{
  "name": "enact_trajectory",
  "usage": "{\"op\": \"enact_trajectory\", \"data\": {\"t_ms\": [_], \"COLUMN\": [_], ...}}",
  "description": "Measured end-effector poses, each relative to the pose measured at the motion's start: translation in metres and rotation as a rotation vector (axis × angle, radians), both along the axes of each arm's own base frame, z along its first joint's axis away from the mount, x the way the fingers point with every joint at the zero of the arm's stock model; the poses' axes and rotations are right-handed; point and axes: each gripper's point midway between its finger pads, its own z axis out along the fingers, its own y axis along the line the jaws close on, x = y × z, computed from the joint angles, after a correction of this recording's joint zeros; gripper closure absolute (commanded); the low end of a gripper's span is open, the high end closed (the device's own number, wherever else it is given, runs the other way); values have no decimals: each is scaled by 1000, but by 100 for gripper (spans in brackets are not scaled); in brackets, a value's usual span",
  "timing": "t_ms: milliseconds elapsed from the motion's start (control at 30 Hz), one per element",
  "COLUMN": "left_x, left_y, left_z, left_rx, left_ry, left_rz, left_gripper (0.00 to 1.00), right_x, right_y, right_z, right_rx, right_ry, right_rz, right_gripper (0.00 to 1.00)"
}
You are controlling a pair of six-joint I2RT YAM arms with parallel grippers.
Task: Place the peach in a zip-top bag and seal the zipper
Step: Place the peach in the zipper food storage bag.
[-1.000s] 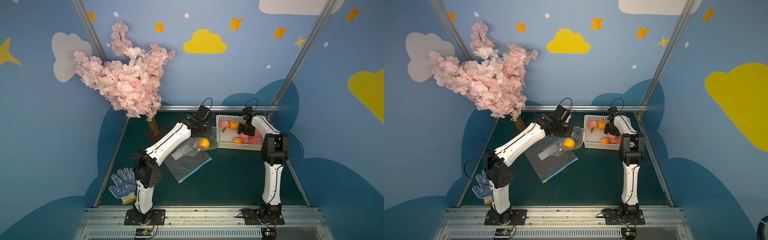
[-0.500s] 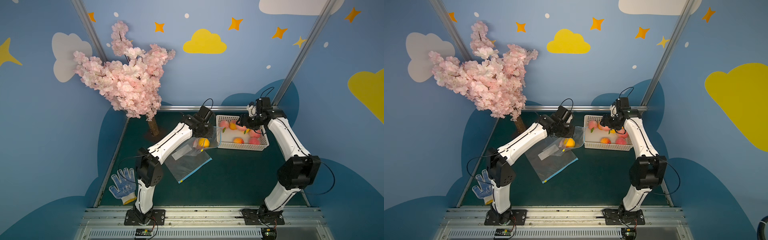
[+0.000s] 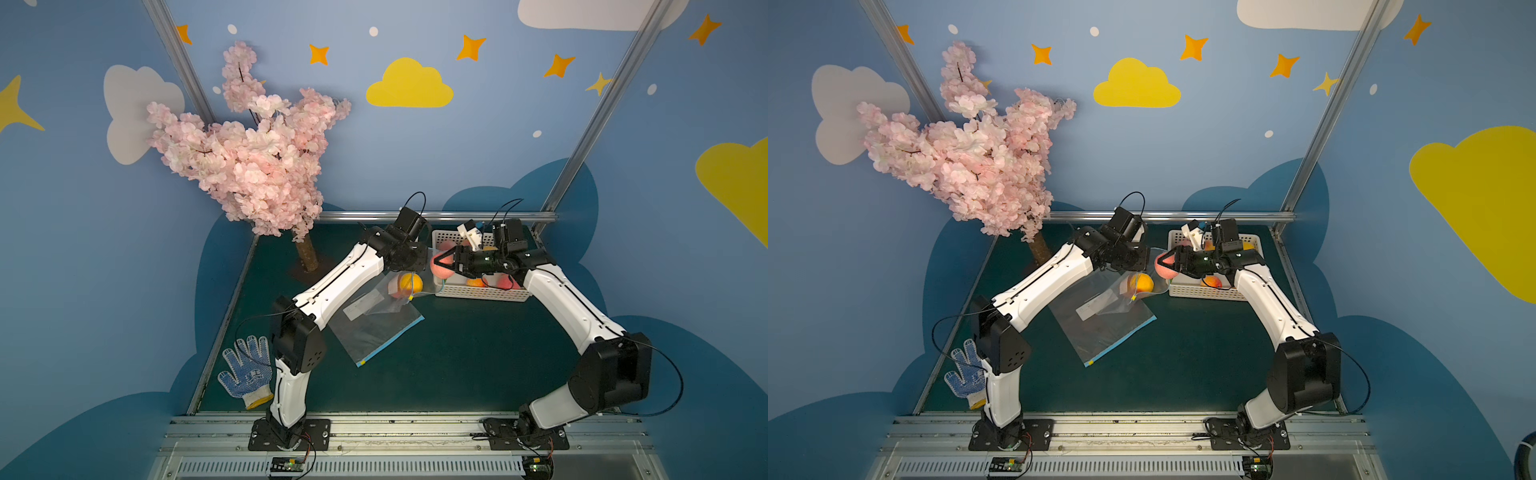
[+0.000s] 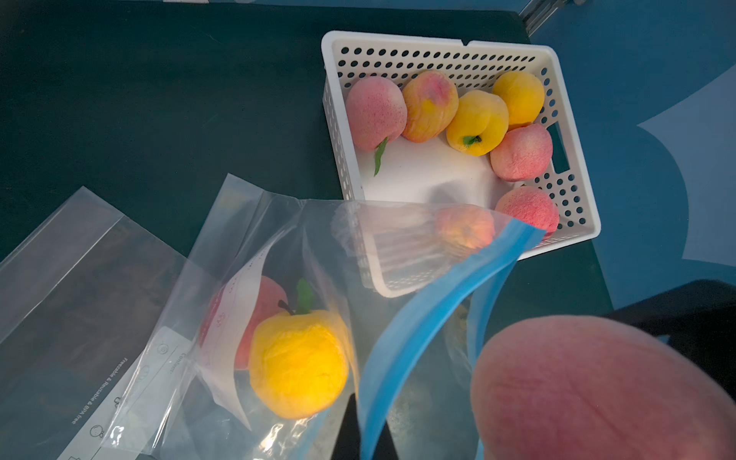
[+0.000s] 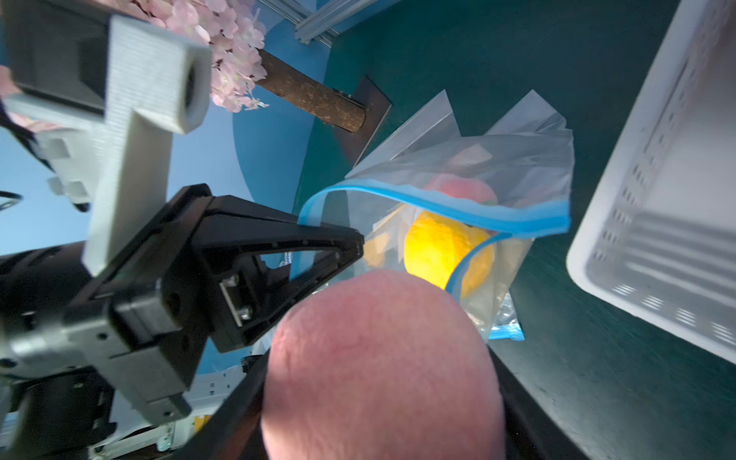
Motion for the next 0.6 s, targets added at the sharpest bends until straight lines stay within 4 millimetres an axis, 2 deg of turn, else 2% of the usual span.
{"op": "enact_trajectory", "data": {"t_ms": [133, 233, 400, 533, 600], "left_x": [0, 1, 1, 1, 1], "left_y": [-1, -1, -1, -1, -1], "left_z": [-1, -3, -3, -3, -3], "left_rx": [0, 1, 0, 1, 1], "left_ry": [2, 5, 6, 5, 5], "left_rz": [-1, -2, -1, -1, -2], "left_gripper": [97, 97, 97, 97, 97], "right_x": [3, 3, 4, 9, 11], "right_y": [10, 14, 14, 9, 6], "right_z": [19, 23, 14, -2, -11], "right_rx": [88, 134, 143, 78, 45], "right_ry": [-37, -37, -10, 3, 12], "right_rz": [30, 41, 27, -16, -27], "right_gripper": [34, 34, 31, 15, 12]}}
